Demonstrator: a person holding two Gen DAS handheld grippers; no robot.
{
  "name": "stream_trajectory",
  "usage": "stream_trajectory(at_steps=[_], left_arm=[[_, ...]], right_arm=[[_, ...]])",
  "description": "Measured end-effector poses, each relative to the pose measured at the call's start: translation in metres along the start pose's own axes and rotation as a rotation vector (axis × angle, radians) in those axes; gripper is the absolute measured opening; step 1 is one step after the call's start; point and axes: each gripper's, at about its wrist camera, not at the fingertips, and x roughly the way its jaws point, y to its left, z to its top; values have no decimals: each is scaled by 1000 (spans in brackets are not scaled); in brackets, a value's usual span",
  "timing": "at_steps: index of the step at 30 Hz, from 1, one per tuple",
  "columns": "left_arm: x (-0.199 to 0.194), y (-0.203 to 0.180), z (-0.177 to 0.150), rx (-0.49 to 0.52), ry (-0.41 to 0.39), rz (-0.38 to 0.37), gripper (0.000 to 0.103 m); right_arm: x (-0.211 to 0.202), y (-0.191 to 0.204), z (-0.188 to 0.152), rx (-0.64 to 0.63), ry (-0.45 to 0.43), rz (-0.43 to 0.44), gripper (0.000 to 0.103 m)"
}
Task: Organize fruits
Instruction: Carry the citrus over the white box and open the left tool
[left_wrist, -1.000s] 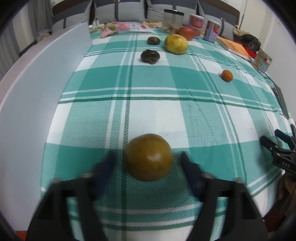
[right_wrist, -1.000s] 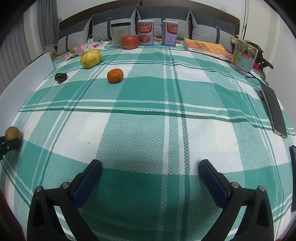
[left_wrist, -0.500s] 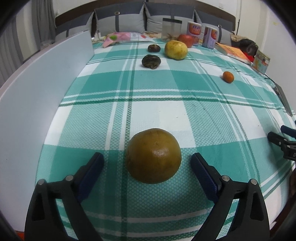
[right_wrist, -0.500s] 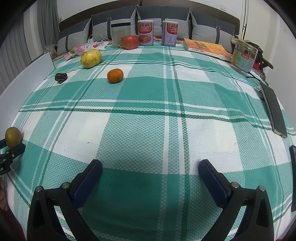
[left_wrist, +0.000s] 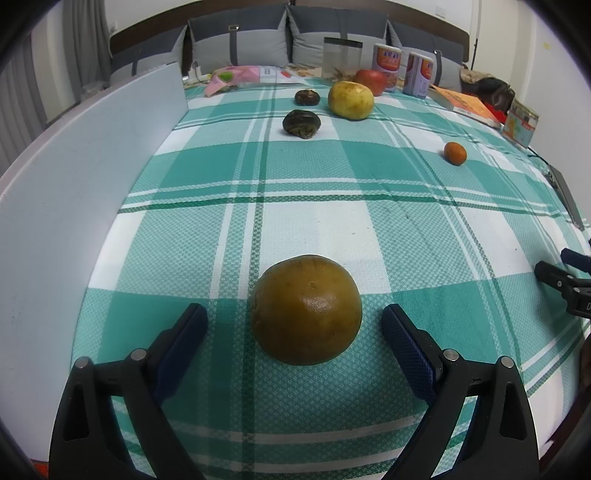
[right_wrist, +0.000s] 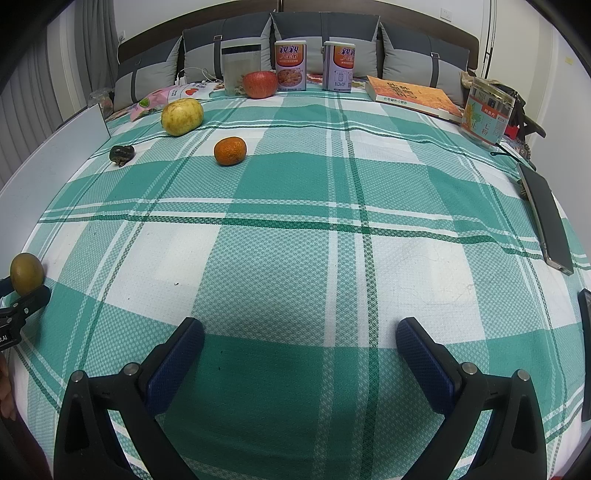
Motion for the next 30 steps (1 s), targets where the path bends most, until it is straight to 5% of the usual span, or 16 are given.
stream_trajectory(at_steps=[7, 12, 17, 19, 20, 24, 26, 30], left_arm=[[-1, 3, 2, -2, 21, -27, 96], [-16, 32, 9, -125, 61, -231, 96], [-14, 10, 19, -11, 78, -173, 93], [-11, 1, 18, 36, 90, -146, 64], [-9, -2, 16, 52, 105, -113, 49], [-8, 5, 14, 6, 104, -129, 49], [-10, 7, 14, -4, 115, -126, 49], [-13, 14, 12, -33, 131, -134, 49]], right_arm=[[0, -1, 0, 0, 0, 0, 103], [0, -1, 0, 0, 0, 0, 103], [1, 0, 0, 2, 4, 2, 103], [3, -2, 7, 0, 27, 26, 103], [4, -6, 16, 22, 42, 65, 103], [16, -13, 78, 121, 64, 195, 99], [32, -6, 113, 139, 92, 243, 85], [66, 18, 157, 129, 161, 259, 77]])
